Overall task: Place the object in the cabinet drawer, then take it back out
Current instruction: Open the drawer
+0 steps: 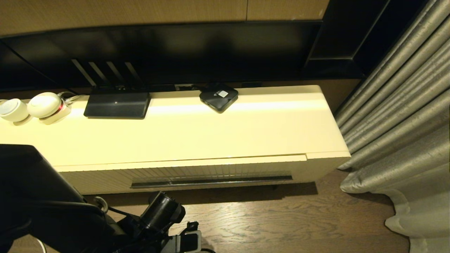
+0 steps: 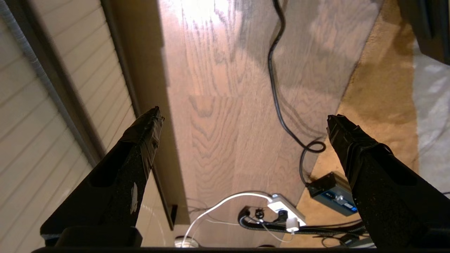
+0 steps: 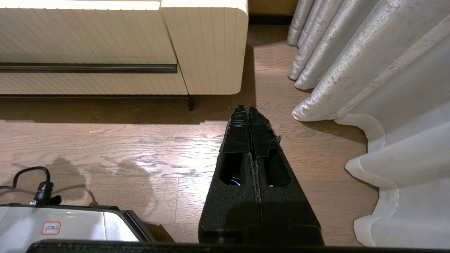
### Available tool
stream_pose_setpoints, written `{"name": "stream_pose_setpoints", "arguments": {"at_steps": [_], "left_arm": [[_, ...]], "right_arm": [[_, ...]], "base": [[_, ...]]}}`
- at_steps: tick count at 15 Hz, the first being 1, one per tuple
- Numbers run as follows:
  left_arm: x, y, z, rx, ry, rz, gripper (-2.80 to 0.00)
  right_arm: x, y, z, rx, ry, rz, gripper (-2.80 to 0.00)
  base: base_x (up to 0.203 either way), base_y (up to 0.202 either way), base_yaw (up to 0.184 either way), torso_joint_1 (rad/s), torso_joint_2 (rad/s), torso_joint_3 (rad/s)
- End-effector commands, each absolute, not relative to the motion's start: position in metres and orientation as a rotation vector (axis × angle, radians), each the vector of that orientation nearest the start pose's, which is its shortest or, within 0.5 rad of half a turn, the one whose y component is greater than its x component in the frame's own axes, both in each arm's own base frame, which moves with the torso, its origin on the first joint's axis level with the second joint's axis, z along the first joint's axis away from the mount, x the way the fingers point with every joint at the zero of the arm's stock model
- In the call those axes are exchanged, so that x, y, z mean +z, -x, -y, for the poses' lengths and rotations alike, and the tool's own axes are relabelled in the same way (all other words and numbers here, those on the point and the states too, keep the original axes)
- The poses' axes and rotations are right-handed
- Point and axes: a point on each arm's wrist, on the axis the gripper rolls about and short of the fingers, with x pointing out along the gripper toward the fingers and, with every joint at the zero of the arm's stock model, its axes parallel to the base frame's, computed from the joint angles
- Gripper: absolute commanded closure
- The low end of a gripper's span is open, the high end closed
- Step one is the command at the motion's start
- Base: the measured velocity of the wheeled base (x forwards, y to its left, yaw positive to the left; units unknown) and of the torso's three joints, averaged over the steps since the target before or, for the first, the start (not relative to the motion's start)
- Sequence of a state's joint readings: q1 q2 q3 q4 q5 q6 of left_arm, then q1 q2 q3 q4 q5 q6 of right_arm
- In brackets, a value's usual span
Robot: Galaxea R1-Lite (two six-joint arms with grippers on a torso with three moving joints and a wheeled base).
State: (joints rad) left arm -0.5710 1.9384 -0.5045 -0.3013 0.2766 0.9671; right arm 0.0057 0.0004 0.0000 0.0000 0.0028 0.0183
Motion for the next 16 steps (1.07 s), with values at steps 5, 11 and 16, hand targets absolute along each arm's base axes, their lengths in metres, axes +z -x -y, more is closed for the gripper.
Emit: {"name": "stream_pose_setpoints", "arguments": {"at_steps": [5, 11, 16], "left_arm": [[0.018, -0.229, 0.132, -0.705, -1.360, -0.852, -2.80], [0.017, -0.245, 0.130, -0.645, -1.339, -0.824, -2.80], [0.017, -0.257, 0.132, -0.623, -1.335, -0.804, -2.80]], "right_arm": [[0.076, 0.023, 0.000, 0.009, -0.018, -0.002, 0.00], [0.076, 0.023, 0.000, 0.009, -0.018, -0.002, 0.00], [0.076, 0.023, 0.000, 0.009, -0.018, -0.002, 0.00]], "base": [[0.000, 0.000, 0.000, 0.000, 0.00, 0.000], [0.000, 0.000, 0.000, 0.000, 0.00, 0.000], [0.000, 0.000, 0.000, 0.000, 0.00, 0.000]]}}
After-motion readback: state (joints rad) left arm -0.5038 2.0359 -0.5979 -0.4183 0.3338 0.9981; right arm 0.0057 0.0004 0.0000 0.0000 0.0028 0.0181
